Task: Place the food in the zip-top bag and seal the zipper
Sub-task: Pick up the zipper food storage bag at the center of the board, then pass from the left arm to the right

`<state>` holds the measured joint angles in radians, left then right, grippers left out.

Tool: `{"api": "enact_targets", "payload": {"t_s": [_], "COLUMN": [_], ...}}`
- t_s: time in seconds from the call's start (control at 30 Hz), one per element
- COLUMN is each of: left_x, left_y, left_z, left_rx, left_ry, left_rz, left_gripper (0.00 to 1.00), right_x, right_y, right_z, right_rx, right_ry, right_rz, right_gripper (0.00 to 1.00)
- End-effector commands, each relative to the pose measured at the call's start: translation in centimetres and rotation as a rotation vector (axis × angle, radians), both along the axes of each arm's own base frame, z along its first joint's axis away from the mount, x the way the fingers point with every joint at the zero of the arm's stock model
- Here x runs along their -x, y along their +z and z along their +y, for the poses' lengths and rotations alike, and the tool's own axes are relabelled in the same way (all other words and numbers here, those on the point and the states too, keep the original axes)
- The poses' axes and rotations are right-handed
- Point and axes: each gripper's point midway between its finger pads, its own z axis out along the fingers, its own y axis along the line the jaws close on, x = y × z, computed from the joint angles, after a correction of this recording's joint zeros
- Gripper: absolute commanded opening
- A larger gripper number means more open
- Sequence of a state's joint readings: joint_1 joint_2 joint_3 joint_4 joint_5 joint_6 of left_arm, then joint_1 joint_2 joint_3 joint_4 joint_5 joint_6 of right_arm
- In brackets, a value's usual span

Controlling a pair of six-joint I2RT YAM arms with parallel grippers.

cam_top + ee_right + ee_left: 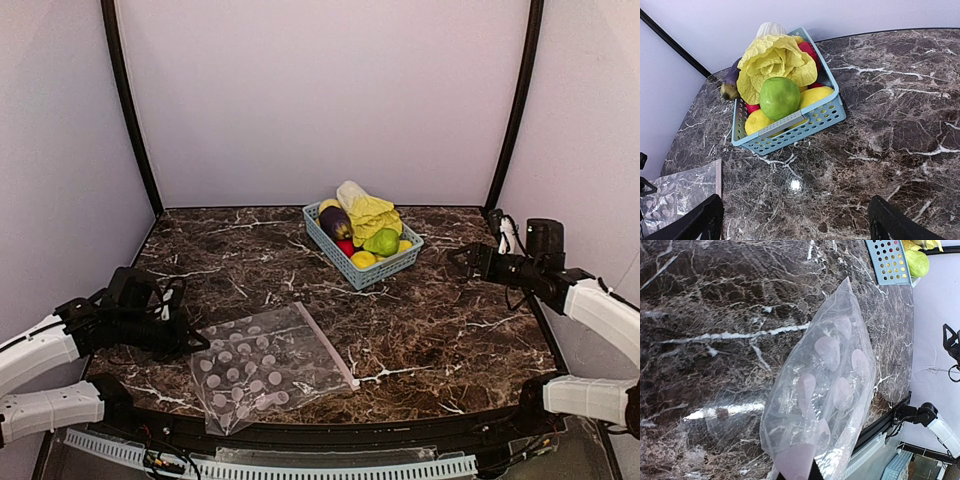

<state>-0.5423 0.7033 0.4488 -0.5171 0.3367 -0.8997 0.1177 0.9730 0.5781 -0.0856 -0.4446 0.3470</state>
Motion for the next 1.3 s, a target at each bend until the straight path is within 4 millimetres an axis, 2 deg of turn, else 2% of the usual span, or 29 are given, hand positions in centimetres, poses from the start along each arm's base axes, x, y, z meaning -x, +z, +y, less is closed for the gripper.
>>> {"api": "enact_targets", "payload": {"t_s": [0.0, 0.17, 0.4, 0.53, 0.63, 0.7, 0.77, 0.93, 1.13, 1.27], "left_x": [-1.0, -2.0, -4.2, -6.6, -8.3, -8.7, -8.8, -7.8, -6.0, -5.6], "left_y": [2.3, 3.5, 6.6, 10.0, 14.0, 16.5, 18.2, 19.6, 21.6, 21.9], "left_z": [-1.7, -2.5, -4.6, -6.2, -8.0, -9.1, -10.1, -11.5, -11.0, -10.7], "left_rx": [0.025, -0.019, -0.073, -0.084, -0.052, -0.011, 0.022, 0.103, 0.139, 0.137], "left_ry": [-0.11, -0.223, -0.419, -0.499, -0.563, -0.611, -0.66, -0.781, -0.797, -0.792], "left_rz": [-0.081, -0.181, -0.332, -0.509, -0.703, -0.803, -0.868, -0.938, -1.006, -1.023], "left_gripper": [0.01, 0.01, 0.01, 0.0, 0.01, 0.01, 0.01, 0.01, 0.01, 0.01], "right_x": [-0.5, -0.2, 0.2, 1.4, 2.4, 2.8, 3.4, 4.8, 5.1, 5.1], "right_y": [1.9, 1.8, 1.9, 2.7, 3.9, 5.1, 6.4, 8.7, 9.1, 9.0], "right_z": [0.6, 0.8, 2.1, 4.6, 6.9, 8.0, 9.1, 12.2, 15.2, 16.5], "right_rx": [0.004, 0.014, 0.014, 0.0, -0.041, -0.08, -0.128, -0.218, -0.237, -0.242], "right_ry": [0.025, 0.037, 0.1, 0.222, 0.327, 0.379, 0.432, 0.578, 0.686, 0.725], "right_rz": [-0.056, -0.055, -0.044, -0.072, -0.105, -0.134, -0.17, -0.232, -0.247, -0.236], "right_gripper": [0.99, 0.99, 0.99, 0.99, 0.99, 0.99, 0.99, 0.99, 0.93, 0.8]}}
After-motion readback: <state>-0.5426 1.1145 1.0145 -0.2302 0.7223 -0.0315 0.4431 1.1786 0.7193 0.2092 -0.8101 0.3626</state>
